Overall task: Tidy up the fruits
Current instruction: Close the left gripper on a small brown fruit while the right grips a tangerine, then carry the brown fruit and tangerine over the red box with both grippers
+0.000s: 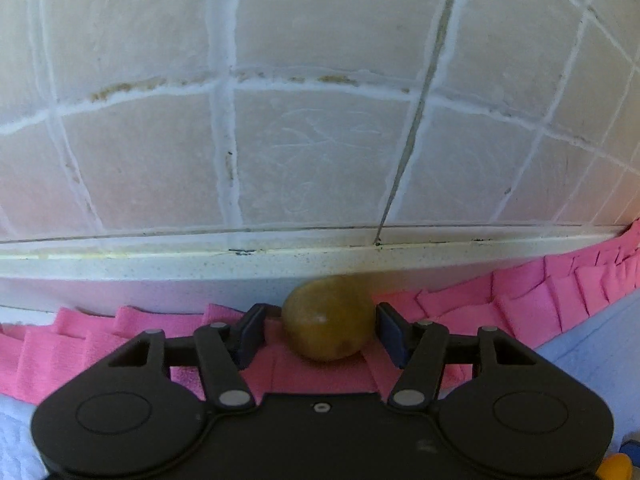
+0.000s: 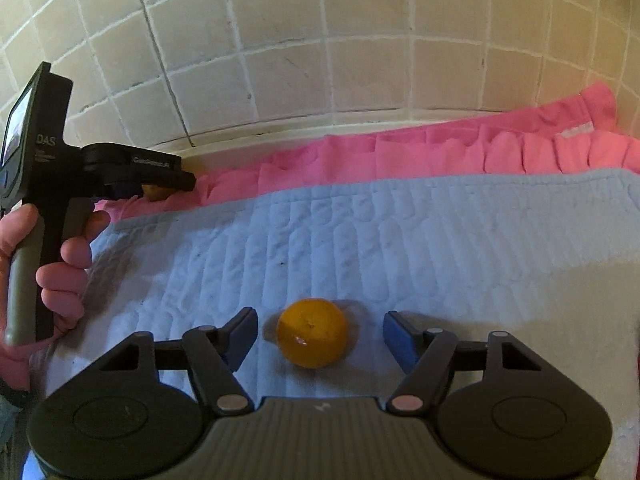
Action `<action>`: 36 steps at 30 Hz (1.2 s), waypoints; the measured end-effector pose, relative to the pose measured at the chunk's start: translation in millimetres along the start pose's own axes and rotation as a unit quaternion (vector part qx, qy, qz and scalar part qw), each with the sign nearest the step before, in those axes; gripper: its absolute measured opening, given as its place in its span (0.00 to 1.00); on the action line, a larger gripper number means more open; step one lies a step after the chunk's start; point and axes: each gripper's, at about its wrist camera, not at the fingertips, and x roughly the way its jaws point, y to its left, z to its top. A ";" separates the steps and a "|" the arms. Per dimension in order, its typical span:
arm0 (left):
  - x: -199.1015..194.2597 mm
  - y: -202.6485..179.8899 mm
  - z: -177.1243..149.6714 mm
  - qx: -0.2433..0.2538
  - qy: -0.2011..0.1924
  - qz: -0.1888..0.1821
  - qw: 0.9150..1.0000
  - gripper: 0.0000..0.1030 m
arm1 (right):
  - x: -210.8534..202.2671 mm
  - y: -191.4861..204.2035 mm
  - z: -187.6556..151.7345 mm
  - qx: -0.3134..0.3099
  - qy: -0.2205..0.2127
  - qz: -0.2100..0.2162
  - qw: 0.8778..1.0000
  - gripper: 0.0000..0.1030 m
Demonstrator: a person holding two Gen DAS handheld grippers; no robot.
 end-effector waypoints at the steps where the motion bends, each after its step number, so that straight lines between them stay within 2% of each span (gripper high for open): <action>1: -1.1 0.2 -0.5 0.000 -0.001 0.001 1.000 0.64 | 0.0 1.3 -0.4 -0.004 -0.002 -0.002 1.000 0.65; 9: -8.2 -4.7 -2.2 -0.002 -0.006 0.000 1.000 0.53 | 4.3 13.6 -1.6 -0.056 -0.003 -0.024 0.998 0.38; 13: -14.0 -3.4 0.4 0.000 -0.012 0.004 1.000 0.50 | 1.4 14.2 -2.6 -0.062 -0.011 -0.024 0.998 0.37; 19: -49.7 -10.4 5.1 0.002 -0.029 -0.007 1.000 0.49 | -21.7 11.6 4.5 -0.059 -0.036 -0.021 0.997 0.37; 29: -151.9 -23.3 -8.3 0.024 -0.081 -0.033 0.996 0.49 | -93.0 4.7 4.1 -0.043 -0.097 -0.029 0.994 0.37; 36: -226.3 -62.4 -29.3 0.062 -0.113 -0.071 0.989 0.48 | -157.7 -1.6 -13.0 -0.037 -0.143 -0.054 0.988 0.37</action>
